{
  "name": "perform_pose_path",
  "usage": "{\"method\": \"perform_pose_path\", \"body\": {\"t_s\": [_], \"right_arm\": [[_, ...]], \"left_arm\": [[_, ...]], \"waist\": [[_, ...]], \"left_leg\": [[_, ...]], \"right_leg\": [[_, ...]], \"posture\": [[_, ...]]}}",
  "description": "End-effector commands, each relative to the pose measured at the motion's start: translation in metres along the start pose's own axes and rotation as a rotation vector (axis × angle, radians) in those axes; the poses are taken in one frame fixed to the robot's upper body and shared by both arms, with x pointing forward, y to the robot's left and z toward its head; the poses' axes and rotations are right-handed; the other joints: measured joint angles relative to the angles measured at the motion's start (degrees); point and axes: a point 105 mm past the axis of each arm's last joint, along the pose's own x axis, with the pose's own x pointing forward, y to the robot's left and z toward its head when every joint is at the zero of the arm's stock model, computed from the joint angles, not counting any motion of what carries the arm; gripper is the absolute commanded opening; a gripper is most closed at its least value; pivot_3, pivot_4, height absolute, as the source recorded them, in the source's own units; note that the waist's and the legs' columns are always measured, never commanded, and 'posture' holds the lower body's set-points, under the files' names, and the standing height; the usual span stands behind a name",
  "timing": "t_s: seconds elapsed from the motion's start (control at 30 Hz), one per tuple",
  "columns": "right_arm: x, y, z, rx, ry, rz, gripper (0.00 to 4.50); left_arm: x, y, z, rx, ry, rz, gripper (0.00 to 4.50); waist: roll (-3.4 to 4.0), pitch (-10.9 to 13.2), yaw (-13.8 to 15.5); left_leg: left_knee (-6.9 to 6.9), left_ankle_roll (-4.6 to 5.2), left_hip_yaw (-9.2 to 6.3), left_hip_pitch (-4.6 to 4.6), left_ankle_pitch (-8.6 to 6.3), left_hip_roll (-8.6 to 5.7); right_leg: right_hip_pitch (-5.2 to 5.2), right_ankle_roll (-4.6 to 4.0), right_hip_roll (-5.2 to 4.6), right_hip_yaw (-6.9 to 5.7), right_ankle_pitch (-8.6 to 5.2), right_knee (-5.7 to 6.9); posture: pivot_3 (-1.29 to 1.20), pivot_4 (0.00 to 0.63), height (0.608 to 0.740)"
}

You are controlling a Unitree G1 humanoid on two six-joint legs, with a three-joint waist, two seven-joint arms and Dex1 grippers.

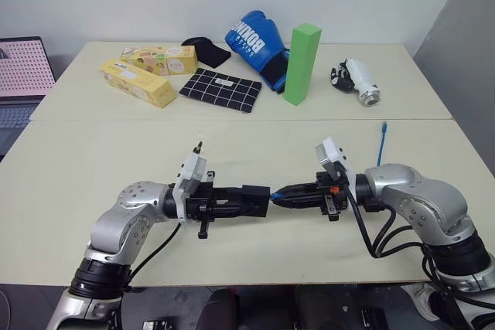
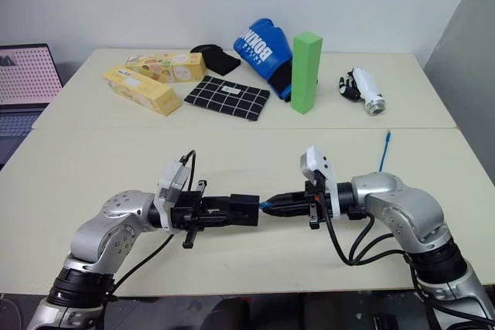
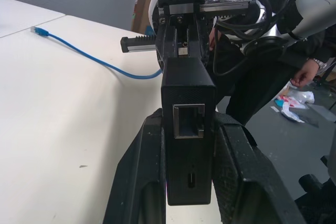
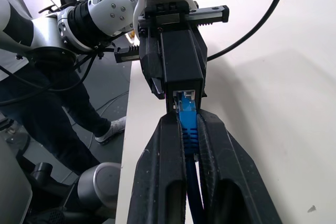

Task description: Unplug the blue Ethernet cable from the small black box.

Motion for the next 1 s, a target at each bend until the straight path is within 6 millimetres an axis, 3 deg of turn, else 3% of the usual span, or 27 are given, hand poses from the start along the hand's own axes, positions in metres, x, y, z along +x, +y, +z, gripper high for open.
{"method": "perform_pose_path", "body": {"t_s": [0.03, 0.4, 0.43, 0.6, 1.0], "right_arm": [[-0.027, -0.013, 0.002, -0.002, 0.005, -0.117, 0.04], [-0.015, -0.007, 0.012, -0.049, -0.018, -0.095, 0.04], [-0.013, -0.004, 0.012, -0.062, -0.01, -0.085, 0.74], [-0.011, 0.003, 0.014, -0.098, 0.002, -0.06, 1.72], [-0.001, -0.001, 0.012, -0.056, -0.046, -0.094, 1.73]], "left_arm": [[-0.029, 0.007, 0.005, 0.023, 0.02, 0.121, 0.77], [-0.02, 0.004, 0.004, 0.013, 0.003, 0.098, 0.77], [-0.018, 0.004, 0.004, 0.011, 0.003, 0.091, 0.77], [-0.013, 0.001, 0.004, 0.007, -0.001, 0.06, 0.77], [-0.011, 0.0, 0.003, -0.003, 0.011, 0.025, 0.77]], "waist": [[0.0, 0.0, 0.0], [0.0, 0.0, 0.0], [0.0, 0.0, 0.0], [0.01, 0.0, 0.0], [0.0, 0.0, 0.0]], "left_leg": [[0.0, 0.0, 0.0, 0.0, 0.0, 0.0], [0.0, 0.0, 0.0, 0.0, 0.0, 0.0], [0.0, 0.0, -0.01, 0.0, 0.0, 0.0], [-0.01, 0.0, 0.01, -0.01, 0.0, 0.0], [-0.01, 0.0, 0.01, -0.02, 0.0, 0.0]], "right_leg": [[0.0, 0.0, 0.0, 0.0, 0.0, 0.0], [0.0, 0.0, 0.0, 0.0, 0.0, 0.0], [0.0, 0.0, 0.0, 0.0, 0.0, 0.0], [-0.03, 0.0, 0.0, -0.01, 0.0, -0.01], [-0.04, 0.0, 0.0, 0.0, 0.0, 0.0]], "posture": [[0.0, 0.15, 0.74], [0.0, 0.15, 0.74], [0.0, 0.15, 0.74], [0.0, 0.15, 0.74], [0.0, 0.15, 0.74]]}}
